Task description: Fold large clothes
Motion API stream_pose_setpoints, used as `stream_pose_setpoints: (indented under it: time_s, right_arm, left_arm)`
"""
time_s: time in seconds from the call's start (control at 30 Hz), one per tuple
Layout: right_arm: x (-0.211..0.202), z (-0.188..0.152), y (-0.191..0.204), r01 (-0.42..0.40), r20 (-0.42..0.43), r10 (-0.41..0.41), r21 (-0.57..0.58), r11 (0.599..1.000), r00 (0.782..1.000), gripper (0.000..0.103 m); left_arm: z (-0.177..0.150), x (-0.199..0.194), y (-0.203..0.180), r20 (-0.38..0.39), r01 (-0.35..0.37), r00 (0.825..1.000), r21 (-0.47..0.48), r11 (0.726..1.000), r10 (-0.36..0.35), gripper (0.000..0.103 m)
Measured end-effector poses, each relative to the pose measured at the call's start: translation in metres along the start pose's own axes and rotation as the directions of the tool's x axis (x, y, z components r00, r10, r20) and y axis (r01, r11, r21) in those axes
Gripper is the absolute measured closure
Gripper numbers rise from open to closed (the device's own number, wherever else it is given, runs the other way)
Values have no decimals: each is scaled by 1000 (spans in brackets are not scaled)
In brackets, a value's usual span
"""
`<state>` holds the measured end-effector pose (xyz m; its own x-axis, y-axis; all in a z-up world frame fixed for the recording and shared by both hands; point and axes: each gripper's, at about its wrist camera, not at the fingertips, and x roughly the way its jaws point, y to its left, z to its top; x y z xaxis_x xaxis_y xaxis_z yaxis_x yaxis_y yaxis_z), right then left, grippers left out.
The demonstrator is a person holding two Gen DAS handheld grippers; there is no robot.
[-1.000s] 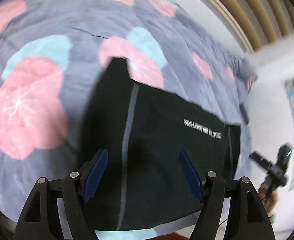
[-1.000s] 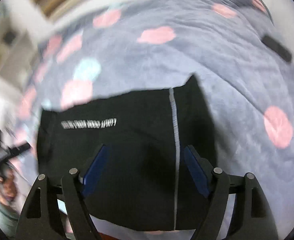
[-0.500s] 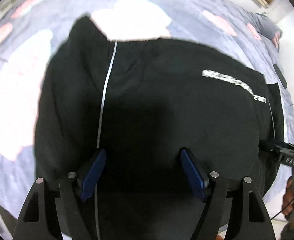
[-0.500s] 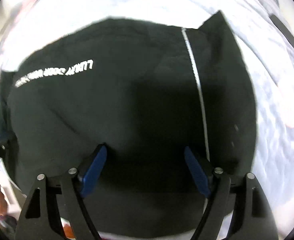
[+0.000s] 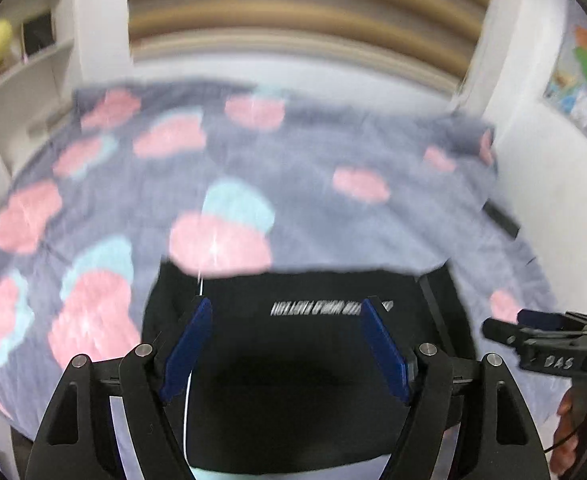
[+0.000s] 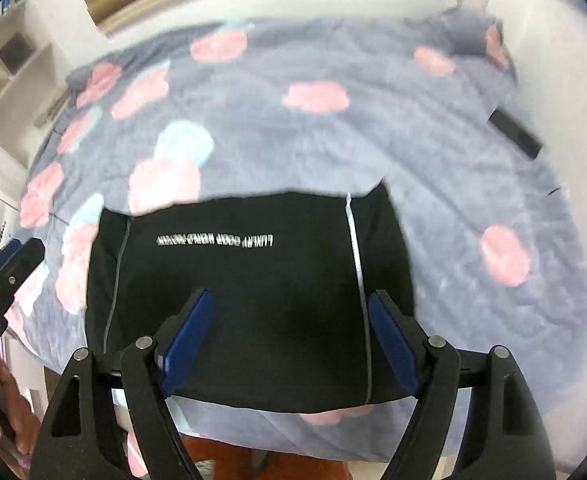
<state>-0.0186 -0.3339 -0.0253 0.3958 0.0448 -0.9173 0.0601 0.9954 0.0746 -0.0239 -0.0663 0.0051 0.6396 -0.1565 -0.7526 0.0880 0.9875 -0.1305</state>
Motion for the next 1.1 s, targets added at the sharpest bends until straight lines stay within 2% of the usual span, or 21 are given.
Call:
stream_pose_setpoints:
  time_s: [0.1,0.2,0.3,0.37,0.5,0.6,0.7,1.1]
  right_arm:
    - [-45,6,4,30,94,-29,-9,1000,995,16]
    - [-77,9,5,49,186,-49,4,999,981,13]
    - [-95,10,6,57,242,-58,10,998,969,12]
    - [-101,9,8,76,255,-74,2,997,964,12]
    - [-93,3,11,87,235,-84,-1,996,968,12]
    - [-81,0,7,43,191,-44,10,999,981,12]
    - [-71,-3,9,40,172,-40,6,999,984,12]
    - [-61,-10,0,29,153,-27,-9,1000,988,12]
  left_arm:
    - [22,-39,-24,80,-6,997,34,999,3,25]
    - [34,-68,-49,160,-18,987,60,998,8,25]
    - [39,-77,-67,174,-60,984,62,996,48,24]
    - [34,-76,-73,154,-70,986,50,996,62,24]
    - [22,-70,-70,92,-78,993,0,997,78,24]
    - [14,-63,-66,75,-124,989,-31,992,126,24]
    - [11,-59,-64,57,-145,988,-32,989,146,24]
    - [1,-54,-71,43,-188,981,-37,981,190,24]
